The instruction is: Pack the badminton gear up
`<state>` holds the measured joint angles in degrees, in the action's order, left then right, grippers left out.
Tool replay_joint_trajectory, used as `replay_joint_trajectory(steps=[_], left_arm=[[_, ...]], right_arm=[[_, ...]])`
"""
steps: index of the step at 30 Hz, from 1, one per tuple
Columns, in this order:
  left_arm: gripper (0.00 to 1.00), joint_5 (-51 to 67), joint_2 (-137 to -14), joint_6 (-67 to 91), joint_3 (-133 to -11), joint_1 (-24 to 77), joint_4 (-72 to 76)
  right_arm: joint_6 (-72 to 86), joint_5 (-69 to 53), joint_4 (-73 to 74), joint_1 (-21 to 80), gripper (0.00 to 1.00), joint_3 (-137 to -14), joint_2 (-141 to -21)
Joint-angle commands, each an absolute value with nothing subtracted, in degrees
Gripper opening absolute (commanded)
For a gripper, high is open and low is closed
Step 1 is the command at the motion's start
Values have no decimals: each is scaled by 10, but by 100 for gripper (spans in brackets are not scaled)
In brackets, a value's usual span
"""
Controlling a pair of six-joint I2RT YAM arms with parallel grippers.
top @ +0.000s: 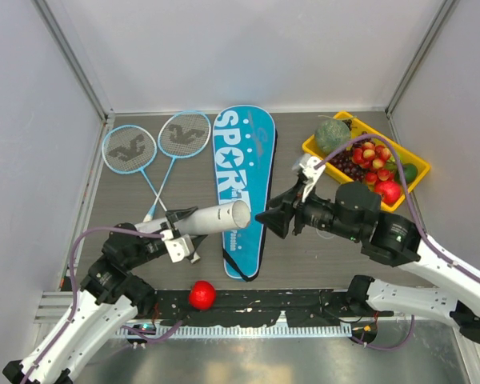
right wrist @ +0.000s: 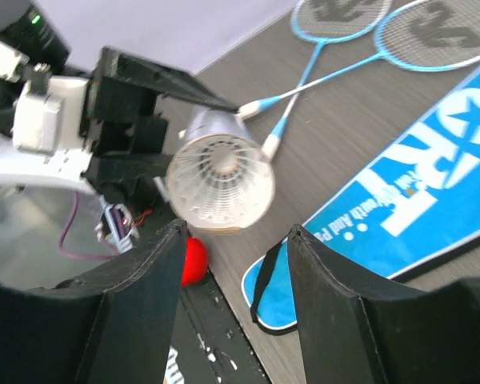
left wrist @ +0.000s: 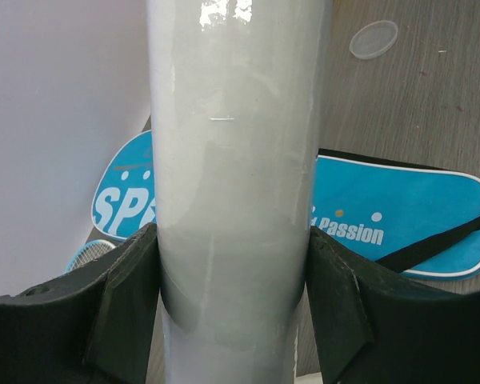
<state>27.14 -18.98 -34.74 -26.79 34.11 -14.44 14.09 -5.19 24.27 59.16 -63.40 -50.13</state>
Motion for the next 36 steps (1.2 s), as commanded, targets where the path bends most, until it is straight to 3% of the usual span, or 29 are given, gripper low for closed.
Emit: replay_joint_trajectory(steps=[1, 6, 9, 15, 20, 25, 36], left_arm=[[13, 264, -178, -350, -281, 340, -103], [13, 260, -171, -349, -279, 341, -100], [13, 261, -168, -348, -279, 340, -99], [13, 261, -164, -347, -278, 341, -98], [13, 261, -162, -347, -278, 341, -98], [13, 260, -157, -347, -276, 341, -98], [13, 260, -156, -347, -276, 341, -98]], right_arm=[[192, 115, 228, 593, 58, -608, -468], [276, 347, 261, 580, 61, -567, -469], [339, 405, 296, 535, 62, -530, -475], [490, 338, 338, 374, 62, -461, -515], [591, 287, 395, 269, 51, -434, -593], [609, 227, 365, 222, 43, -397, -658], [659, 234, 374, 186, 44, -363, -701]])
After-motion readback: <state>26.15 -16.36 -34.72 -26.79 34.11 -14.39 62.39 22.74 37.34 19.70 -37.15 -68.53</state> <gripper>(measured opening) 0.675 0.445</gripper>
